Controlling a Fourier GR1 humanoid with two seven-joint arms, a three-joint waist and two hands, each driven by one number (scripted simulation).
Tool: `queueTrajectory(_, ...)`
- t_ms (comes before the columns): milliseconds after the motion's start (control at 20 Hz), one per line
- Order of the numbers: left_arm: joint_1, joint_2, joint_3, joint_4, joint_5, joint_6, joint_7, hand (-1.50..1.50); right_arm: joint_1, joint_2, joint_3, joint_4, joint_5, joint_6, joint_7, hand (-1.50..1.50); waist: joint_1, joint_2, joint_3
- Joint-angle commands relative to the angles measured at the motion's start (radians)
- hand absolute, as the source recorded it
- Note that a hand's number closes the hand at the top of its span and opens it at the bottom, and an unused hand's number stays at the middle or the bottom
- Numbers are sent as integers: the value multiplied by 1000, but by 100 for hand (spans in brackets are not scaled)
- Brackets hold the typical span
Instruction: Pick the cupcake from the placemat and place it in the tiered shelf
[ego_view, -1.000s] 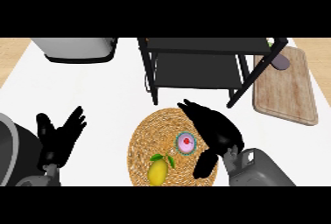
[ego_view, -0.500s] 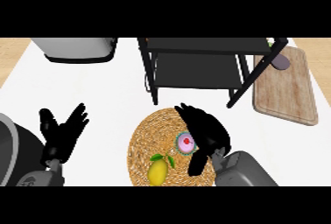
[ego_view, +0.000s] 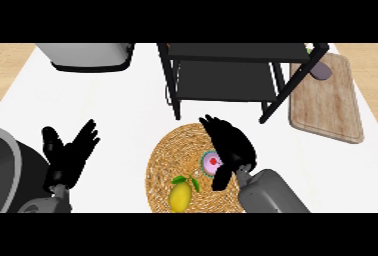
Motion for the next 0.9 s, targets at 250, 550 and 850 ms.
queueTrajectory(250, 21, -32, 17, -9, -37, -24, 3, 0, 27, 40, -57, 98, 76, -58, -161, -150, -1, 0, 0)
queueTrajectory(550, 43, -5, 33, -25, -13, -43, -2, 0, -17, -4, 108, 191, 97, 60, -252, 150, 5, 0, 0)
queueTrajectory(850, -13, -44, 28, -20, -54, -8, 36, 0, -13, 57, 87, 143, 32, 33, -228, 150, 0, 0, 0)
